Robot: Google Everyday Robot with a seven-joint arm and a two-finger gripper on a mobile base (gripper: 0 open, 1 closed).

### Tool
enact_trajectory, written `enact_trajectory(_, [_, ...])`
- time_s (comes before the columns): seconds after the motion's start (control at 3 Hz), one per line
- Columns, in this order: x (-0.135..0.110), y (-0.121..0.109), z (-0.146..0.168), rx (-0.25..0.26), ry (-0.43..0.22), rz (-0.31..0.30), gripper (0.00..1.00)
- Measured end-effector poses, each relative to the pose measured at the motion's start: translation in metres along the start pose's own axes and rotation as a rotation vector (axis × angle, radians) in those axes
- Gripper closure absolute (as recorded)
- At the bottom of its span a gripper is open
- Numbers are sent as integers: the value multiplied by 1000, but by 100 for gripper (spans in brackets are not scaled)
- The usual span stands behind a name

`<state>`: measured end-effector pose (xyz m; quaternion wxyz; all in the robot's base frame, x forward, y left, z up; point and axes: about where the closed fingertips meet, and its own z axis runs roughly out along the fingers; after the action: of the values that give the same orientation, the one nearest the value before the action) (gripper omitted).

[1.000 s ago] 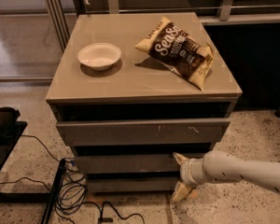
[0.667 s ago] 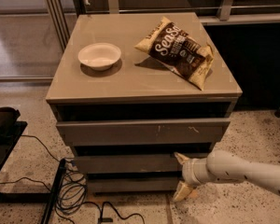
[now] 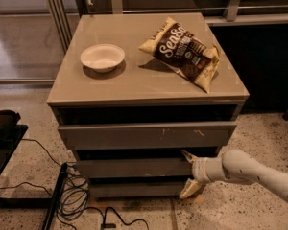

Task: Open middle drawer

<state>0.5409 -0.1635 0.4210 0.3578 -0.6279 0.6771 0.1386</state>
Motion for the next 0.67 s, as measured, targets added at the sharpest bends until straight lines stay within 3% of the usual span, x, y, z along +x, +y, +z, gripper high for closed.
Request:
enact_trajectory(0.33, [0, 0, 0, 0, 0, 0, 0])
enact_trajectory(0.67, [-4, -7, 18, -28, 10, -42, 0])
